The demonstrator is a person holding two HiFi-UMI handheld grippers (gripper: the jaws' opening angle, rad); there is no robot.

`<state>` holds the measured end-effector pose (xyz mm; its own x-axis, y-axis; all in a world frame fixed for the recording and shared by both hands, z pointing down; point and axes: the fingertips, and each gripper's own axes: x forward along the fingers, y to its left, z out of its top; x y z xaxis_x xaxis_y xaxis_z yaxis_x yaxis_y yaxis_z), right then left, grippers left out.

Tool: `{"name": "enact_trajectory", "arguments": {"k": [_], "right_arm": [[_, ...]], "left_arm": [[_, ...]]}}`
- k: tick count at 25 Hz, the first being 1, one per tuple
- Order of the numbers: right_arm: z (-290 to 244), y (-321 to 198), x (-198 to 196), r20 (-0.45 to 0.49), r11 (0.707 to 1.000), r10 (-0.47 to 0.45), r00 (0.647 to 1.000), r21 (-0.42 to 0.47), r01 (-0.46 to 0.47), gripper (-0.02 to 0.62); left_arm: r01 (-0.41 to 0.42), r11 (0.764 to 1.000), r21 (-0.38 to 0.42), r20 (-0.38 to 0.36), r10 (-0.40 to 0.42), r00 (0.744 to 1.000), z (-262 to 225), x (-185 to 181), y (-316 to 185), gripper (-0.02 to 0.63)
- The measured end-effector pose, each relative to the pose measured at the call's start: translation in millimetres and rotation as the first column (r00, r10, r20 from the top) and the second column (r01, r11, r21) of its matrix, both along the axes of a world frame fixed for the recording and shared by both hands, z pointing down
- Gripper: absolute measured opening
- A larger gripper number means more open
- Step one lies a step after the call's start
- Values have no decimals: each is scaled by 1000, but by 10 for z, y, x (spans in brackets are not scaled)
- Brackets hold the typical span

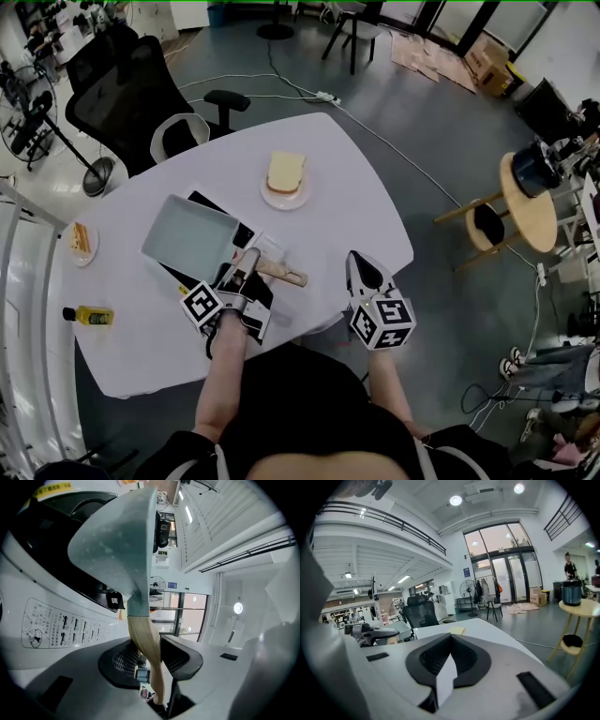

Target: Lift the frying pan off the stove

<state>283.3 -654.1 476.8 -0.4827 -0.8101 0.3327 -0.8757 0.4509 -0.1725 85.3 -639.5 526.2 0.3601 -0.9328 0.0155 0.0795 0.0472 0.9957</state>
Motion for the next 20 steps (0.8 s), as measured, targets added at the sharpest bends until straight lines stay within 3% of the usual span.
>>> {"name": "enact_trajectory", "arguments": {"k": [10,14,20], "right_arm": [[-250,154,-129,47,1000,0,999,22,-1,3],[-335,137,-251,42,999,-10,999,53,8,3],[-364,169,-783,64,990,-130,990,58,126,3]], "left_arm": [[-136,989,64,92,130,987,-552,-124,307,133],[-117,989,93,125,105,987,-721,-359,419,133],[-10,996,84,131,-1,991,-780,-891,818,133]]}}
